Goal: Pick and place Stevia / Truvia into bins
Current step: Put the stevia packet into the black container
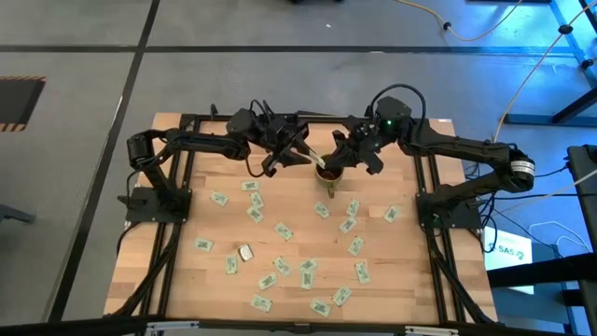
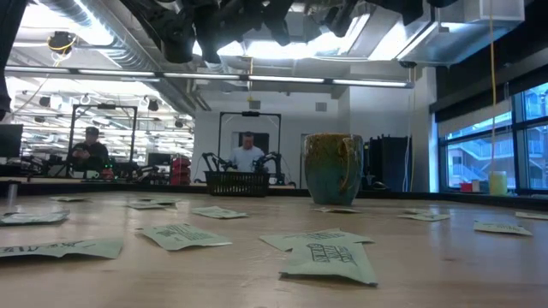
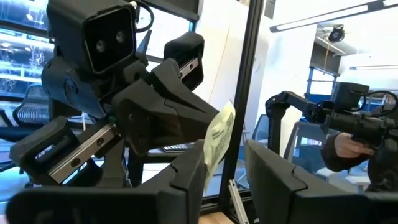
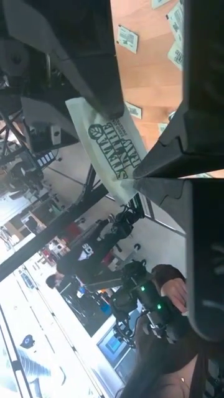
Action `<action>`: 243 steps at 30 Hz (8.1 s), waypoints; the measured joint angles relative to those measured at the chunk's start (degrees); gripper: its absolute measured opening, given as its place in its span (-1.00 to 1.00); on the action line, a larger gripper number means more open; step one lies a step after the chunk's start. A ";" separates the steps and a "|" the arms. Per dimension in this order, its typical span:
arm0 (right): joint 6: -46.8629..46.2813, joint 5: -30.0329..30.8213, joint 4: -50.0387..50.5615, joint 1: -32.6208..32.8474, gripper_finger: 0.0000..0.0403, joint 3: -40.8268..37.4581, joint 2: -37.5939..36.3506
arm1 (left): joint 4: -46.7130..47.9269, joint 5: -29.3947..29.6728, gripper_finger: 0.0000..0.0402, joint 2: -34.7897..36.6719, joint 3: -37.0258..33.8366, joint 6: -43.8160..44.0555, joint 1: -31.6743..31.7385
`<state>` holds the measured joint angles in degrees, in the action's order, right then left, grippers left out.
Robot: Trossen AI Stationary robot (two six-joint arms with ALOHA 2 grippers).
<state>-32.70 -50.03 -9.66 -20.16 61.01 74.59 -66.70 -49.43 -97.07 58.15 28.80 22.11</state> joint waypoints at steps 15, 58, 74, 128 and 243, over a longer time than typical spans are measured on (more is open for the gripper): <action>0.53 1.63 0.05 -0.02 -1.00 0.00 -0.02 | 0.00 -0.05 -0.96 0.00 0.00 0.00 0.17; -0.07 42.09 64.66 2.52 -0.59 -0.91 -14.24 | 54.39 28.57 -0.97 -0.05 0.00 -19.33 16.38; -4.66 45.43 64.07 3.66 -0.59 -9.51 -14.25 | 71.19 48.46 -0.96 -0.05 -0.02 -27.54 17.86; -25.62 46.86 63.26 14.49 -0.59 -33.38 -14.21 | 70.73 40.72 -0.62 -3.17 0.00 -16.00 21.77; 21.24 72.84 46.50 12.41 -1.00 17.66 8.59 | 29.30 20.99 -0.99 -0.27 0.00 0.25 3.54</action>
<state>-11.46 22.81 36.84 -7.75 78.67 83.18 -37.40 -28.44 -97.34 58.15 29.05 25.65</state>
